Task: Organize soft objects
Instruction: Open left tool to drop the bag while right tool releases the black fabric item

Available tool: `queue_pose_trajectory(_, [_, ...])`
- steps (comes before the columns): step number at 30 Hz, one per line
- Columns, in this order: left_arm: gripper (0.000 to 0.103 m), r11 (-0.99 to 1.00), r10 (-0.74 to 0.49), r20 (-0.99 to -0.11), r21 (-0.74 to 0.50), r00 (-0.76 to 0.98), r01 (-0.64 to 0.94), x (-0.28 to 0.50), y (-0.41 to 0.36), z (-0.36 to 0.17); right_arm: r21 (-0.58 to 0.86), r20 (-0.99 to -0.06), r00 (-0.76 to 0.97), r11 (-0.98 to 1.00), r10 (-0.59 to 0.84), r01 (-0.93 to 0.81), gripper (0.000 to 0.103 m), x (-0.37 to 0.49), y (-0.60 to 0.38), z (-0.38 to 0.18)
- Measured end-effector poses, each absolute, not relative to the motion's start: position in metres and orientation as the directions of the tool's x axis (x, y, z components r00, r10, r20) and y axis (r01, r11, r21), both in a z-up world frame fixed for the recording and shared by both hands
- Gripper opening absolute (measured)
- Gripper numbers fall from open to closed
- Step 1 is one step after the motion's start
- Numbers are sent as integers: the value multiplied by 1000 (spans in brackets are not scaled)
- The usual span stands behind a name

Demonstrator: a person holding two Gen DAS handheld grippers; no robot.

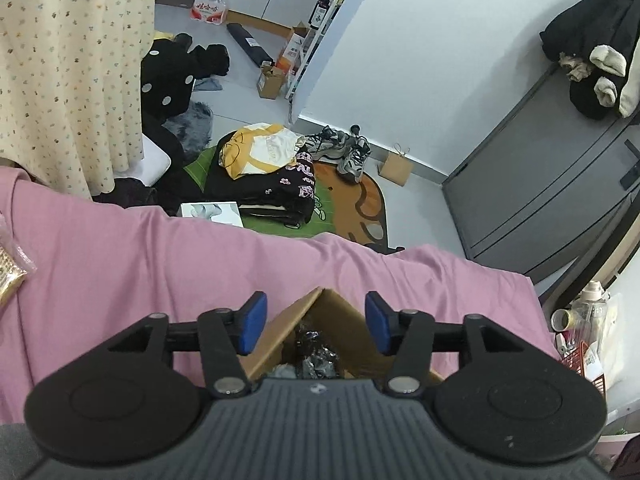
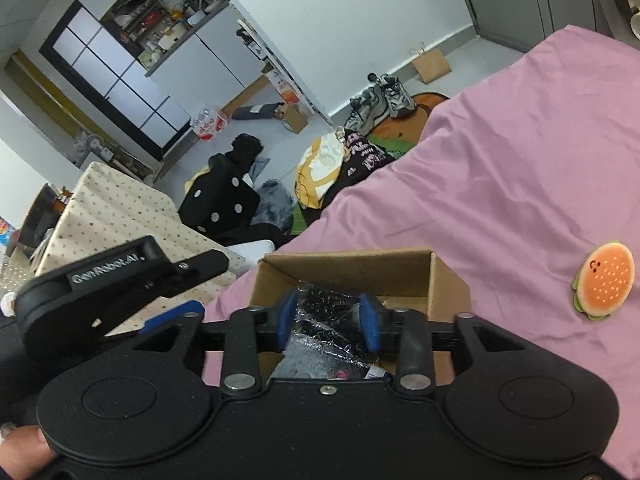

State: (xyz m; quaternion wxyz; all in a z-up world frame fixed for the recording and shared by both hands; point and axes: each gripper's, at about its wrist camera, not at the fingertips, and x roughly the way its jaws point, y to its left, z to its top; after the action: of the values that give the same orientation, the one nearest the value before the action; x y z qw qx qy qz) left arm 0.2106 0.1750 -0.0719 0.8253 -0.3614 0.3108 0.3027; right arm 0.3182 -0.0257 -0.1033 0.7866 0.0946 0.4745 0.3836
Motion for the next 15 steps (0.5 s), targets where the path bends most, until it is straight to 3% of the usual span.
queue_pose_trajectory(5, [57,568,275,-728,-405,628,-717,204,168,-64,516,-661,286,697,694,-498,44,313,-36,-92])
queue_pose_trajectory(7, [70,578,274,-732,-393,623,-716,202,164,-60,513,-657,297,700,693,-497,44,310,-43,-86])
queue_pose_trajectory(9, [76,590,268,-740,-380,617,-712,200,159,-57,505,-651,314,703,691,-501,44,306,-51,-78])
queue_pose_trajectory(15, [78,628,233,-739,-381,632,-678,189,139,-46,486,-632,369,720,681,-495,52,295,-81,-60])
